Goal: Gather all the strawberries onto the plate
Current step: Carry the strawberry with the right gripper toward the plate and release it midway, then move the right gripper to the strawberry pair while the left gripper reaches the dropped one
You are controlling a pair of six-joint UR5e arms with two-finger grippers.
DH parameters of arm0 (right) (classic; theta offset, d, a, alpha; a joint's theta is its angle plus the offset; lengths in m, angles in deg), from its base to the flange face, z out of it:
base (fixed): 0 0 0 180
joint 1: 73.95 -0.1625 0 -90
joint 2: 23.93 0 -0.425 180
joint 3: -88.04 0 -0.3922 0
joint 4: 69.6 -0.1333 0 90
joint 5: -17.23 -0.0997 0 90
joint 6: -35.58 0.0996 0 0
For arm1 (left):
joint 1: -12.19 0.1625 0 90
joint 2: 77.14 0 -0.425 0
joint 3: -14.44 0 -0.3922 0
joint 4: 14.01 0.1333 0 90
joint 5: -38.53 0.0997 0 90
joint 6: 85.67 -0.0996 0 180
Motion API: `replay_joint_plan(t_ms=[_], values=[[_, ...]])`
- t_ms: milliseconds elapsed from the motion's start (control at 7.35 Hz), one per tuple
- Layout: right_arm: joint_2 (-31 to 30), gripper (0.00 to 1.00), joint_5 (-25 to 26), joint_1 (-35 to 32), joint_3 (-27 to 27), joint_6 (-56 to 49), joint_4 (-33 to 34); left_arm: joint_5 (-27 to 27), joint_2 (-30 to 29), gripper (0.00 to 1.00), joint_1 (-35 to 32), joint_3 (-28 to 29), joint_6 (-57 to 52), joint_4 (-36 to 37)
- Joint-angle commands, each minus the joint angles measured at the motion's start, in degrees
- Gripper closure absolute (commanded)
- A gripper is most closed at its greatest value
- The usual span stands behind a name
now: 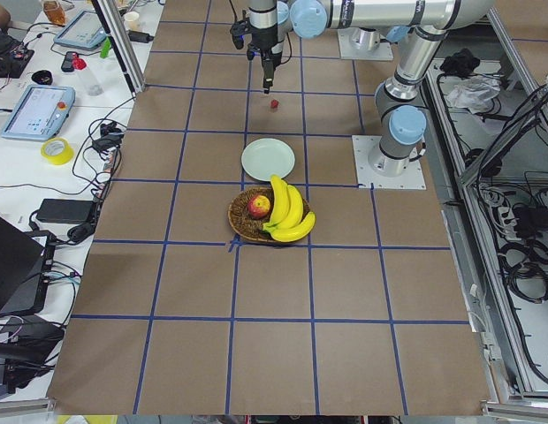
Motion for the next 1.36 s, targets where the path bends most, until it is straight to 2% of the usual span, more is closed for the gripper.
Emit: replay_joint_plan(t_ms=[0, 272, 544, 680, 816, 952, 1224], values=[[-7.0, 0.0, 1.4, 14.9, -0.5, -17.5, -11.0, -0.5, -0.8, 0.0, 0.3, 0.0, -0.2, 0.2], [-8.2, 0.0, 2.2, 25.6, -3.8, -34.0, -10.9, -4.4, -3.2, 0.0, -1.3, -3.3, 5.2, 6.9], [-9.1, 0.0, 4.6, 36.8, -8.1, -46.2, -8.5, -5.3, -5.0, 0.0, -6.1, -11.2, 12.8, 21.2], [-10.2, 0.0, 4.4, 39.6, -12.3, -48.0, -6.3, -5.2, -5.3, 0.0, -6.3, -12.2, 12.7, 22.4], [-10.4, 0.0, 4.1, 40.0, -16.6, -48.1, 0.8, -5.6, -6.0, 0.0, -7.1, -12.7, 15.9, 22.3], [-10.2, 0.0, 3.7, 40.1, -18.8, -48.9, 3.0, -9.3, -8.0, 0.0, -9.6, -14.0, 21.9, 23.8], [-9.8, 0.0, 2.6, 40.0, -19.3, -48.3, 3.4, -11.8, -12.4, 0.0, -12.0, -19.3, 29.0, 34.9]])
